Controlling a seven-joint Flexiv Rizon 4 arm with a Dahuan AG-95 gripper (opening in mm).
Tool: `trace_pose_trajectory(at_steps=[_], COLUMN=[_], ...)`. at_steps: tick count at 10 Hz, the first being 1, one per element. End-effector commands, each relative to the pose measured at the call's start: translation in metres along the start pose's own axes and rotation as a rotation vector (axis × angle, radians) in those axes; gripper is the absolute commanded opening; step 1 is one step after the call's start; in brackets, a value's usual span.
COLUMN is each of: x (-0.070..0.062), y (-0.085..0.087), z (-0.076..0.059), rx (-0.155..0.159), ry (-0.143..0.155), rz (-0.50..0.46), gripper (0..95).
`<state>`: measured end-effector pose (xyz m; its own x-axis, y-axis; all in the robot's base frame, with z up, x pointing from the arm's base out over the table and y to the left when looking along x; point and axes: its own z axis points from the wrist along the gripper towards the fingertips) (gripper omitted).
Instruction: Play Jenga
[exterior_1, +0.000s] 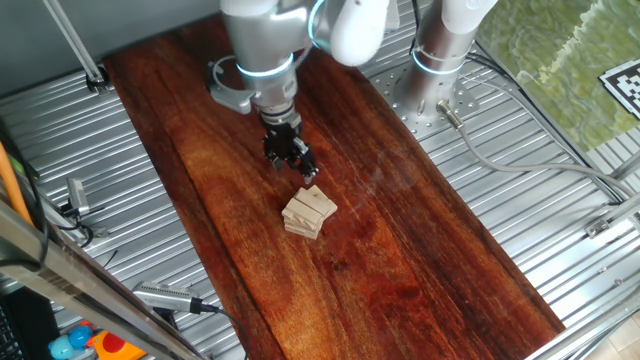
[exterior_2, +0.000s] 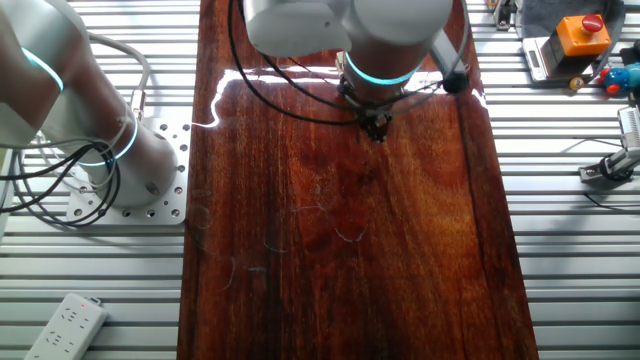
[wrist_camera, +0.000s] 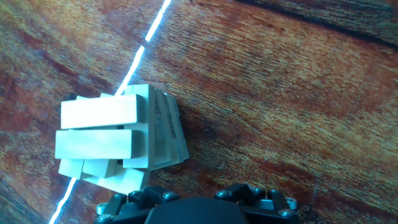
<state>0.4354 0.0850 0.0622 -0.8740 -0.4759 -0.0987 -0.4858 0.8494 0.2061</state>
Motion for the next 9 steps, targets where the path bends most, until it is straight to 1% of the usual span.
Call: trace_pose_trajectory(at_steps=[1,4,9], x=[-0.0005,-0.0005,-0.0005], y=[-0.0003,-0.0003,-0.0003], z=[0.0,0.0,0.0], rx=[-0.014,-0.018,-0.011], ry=[0.017,0.03,0.039], rz=[-0.048,-0.076,-0.07], gripper=[76.0,76.0,76.0])
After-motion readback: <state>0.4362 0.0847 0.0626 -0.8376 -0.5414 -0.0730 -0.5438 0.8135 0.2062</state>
